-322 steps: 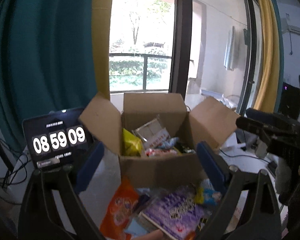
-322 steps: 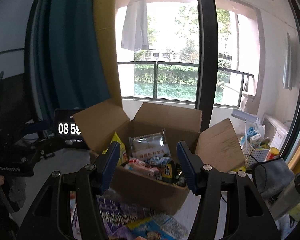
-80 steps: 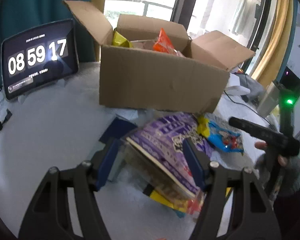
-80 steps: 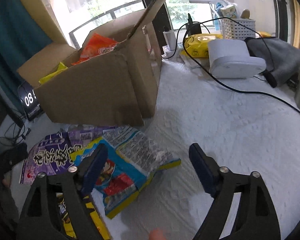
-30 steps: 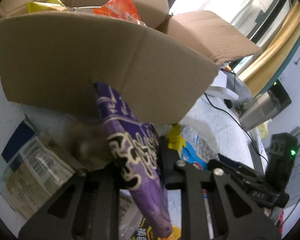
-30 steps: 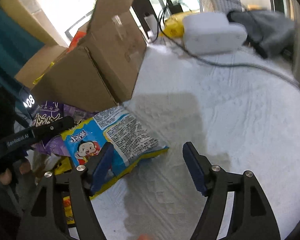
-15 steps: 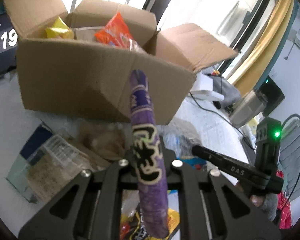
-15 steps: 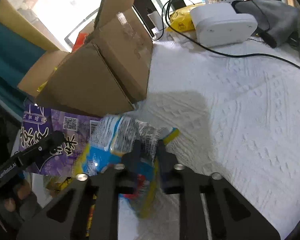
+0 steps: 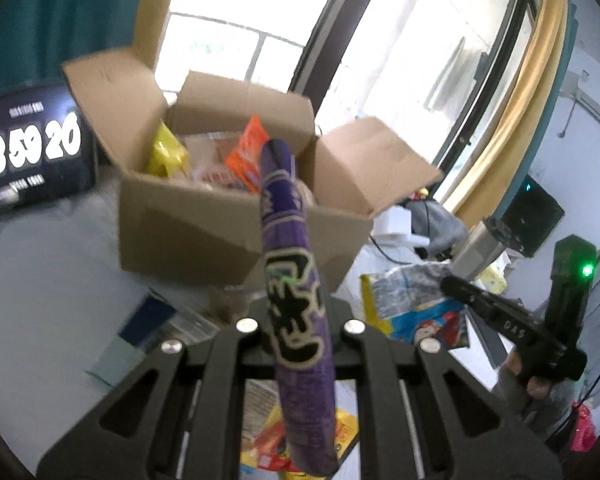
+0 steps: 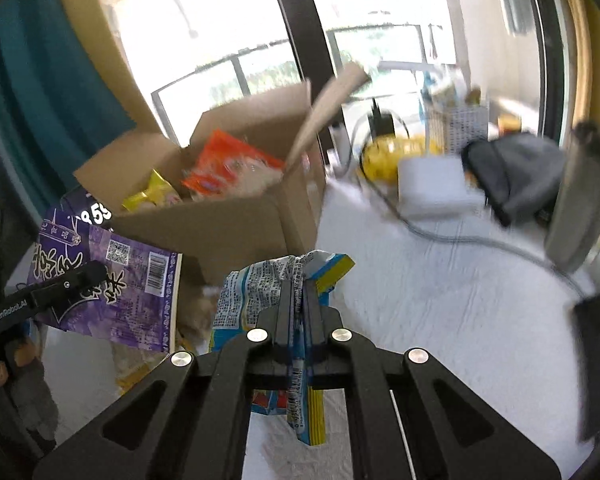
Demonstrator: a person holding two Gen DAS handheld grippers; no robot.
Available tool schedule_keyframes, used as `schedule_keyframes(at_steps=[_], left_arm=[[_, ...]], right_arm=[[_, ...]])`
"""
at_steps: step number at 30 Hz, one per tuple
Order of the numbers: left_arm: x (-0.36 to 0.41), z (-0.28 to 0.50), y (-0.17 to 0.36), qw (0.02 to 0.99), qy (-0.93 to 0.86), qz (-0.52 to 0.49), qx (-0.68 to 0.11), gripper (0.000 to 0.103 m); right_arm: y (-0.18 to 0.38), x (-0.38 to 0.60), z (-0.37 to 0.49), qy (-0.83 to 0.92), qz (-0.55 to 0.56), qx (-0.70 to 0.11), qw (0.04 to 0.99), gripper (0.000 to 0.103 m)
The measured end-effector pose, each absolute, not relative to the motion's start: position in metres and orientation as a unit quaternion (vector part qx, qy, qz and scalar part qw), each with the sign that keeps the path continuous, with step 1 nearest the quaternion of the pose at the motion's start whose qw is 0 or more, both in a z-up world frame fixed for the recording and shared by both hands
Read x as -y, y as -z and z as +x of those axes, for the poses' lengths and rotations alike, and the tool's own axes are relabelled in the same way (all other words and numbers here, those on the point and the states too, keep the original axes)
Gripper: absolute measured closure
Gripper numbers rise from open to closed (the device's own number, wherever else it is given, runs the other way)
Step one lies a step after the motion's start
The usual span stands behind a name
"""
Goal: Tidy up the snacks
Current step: 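Carry the purple packet and blue cartoon packet over the box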
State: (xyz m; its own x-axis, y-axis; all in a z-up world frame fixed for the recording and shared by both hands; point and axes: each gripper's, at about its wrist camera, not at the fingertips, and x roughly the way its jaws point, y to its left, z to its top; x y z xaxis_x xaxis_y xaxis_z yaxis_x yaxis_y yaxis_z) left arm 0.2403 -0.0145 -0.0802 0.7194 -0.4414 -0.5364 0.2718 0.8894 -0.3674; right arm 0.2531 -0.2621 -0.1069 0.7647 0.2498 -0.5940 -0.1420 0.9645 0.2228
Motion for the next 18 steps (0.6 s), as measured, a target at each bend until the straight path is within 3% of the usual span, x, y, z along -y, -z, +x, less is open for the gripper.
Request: schedule_keyframes(at_steps=[18], left_arm=[[-0.033,0.263,-0.010,0.962,0.137,-0.080,-0.221,0.091]], right_arm=[[0.015,0.224,0.282,-0.128,0.017,-0.222,0.966,0.099]])
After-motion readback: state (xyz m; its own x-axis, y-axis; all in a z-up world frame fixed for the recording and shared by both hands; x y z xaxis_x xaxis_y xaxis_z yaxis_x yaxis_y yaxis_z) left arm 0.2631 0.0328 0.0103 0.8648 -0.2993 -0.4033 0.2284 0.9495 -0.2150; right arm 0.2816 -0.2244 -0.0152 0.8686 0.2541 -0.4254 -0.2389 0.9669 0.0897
